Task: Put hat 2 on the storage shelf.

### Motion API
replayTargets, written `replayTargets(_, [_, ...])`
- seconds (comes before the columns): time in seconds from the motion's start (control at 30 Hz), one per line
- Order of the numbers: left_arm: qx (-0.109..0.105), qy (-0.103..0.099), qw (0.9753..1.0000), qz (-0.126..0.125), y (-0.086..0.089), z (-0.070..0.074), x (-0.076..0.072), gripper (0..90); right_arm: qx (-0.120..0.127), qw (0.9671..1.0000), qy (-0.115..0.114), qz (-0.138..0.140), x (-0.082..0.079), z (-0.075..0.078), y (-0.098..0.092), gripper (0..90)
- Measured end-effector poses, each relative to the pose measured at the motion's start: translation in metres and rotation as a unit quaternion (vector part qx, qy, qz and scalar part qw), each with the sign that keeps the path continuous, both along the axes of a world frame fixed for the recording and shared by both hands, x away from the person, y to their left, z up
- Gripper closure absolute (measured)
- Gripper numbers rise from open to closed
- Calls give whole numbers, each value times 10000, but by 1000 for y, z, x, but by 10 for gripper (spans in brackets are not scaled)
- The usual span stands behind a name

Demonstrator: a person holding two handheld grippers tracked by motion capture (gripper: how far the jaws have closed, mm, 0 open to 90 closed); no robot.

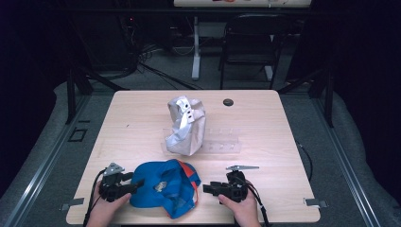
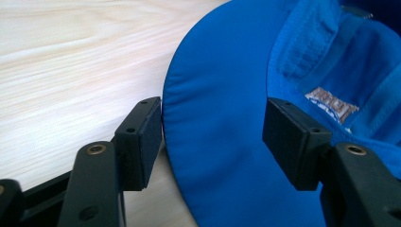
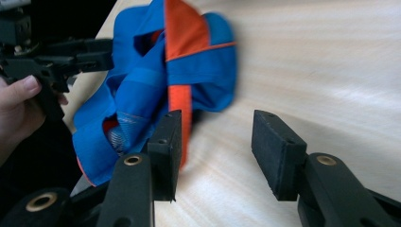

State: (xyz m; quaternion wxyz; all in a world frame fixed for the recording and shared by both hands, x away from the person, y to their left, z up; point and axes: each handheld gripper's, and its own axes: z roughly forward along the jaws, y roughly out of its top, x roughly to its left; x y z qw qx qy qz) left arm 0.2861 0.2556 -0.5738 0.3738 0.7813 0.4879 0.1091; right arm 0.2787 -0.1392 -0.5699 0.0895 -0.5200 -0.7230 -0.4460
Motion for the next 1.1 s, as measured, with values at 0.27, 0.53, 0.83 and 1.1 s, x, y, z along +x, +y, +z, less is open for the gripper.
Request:
replayTargets(0.27, [156, -136, 9991, -382, -15, 2, -5, 397, -61, 9995, 193, 261, -2, -10, 10, 544])
replayTargets(0.53, [148, -295, 9990, -314, -10, 5, -6, 402, -32, 9984, 341, 439, -4, -14, 14, 628])
replayTargets(0.83, [160, -300, 9990, -283, -7, 5, -6, 403, 0, 9986, 378, 375, -4, -10, 12, 776])
replayTargets(1.1, [175, -328, 9990, -257, -6, 5, -6, 406, 232, 9981, 518, 242, -4, -5, 9, 780])
